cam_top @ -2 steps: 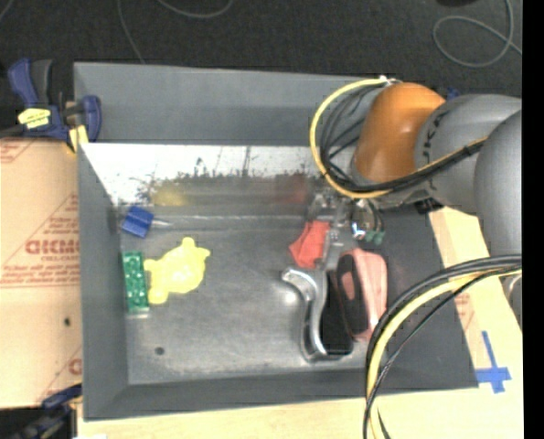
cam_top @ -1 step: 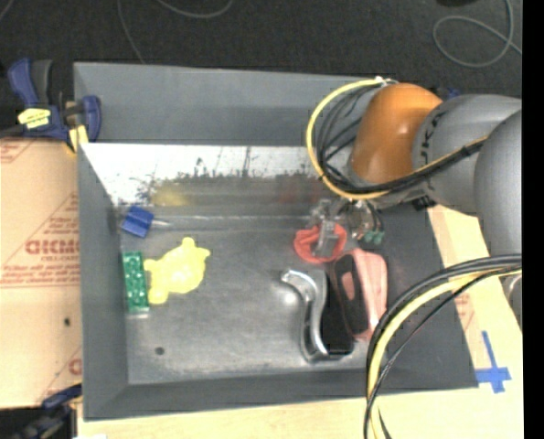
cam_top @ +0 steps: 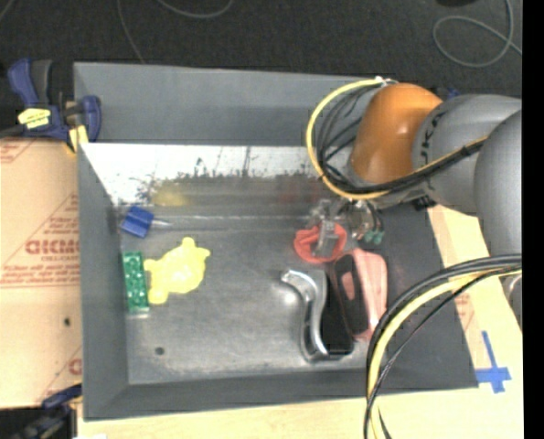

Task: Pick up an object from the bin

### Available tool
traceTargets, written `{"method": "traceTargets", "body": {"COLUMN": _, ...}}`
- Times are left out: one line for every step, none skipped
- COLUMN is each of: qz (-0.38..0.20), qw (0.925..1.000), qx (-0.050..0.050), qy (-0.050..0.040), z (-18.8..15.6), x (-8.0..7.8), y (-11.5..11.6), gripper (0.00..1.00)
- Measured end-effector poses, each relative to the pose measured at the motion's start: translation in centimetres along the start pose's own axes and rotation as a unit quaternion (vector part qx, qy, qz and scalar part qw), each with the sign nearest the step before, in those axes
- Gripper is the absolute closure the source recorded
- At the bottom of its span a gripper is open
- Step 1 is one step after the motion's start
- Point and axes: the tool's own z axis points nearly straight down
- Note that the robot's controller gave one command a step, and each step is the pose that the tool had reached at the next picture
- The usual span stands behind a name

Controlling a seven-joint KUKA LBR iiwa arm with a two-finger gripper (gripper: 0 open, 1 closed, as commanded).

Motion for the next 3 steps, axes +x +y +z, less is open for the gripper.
{"method": "traceTargets", "body": {"qz": 0.0, "qw": 1.0, "qx": 0.0, "qy": 0.0014, "z": -0.4, "x": 0.1, "y": 0.0, "gripper": 1.0}}
{"method": "traceTargets", "body": {"qz": 0.0, "qw": 1.0, "qx": 0.0, "qy": 0.0038, "z": -2.5, "x": 0.2, "y": 0.0, "gripper": 1.0}}
{"method": "traceTargets", "body": {"qz": 0.0, "qw": 1.0, "qx": 0.0, "qy": -0.0022, "z": -4.1, "x": -0.1, "y": -0.1, "gripper": 1.0}}
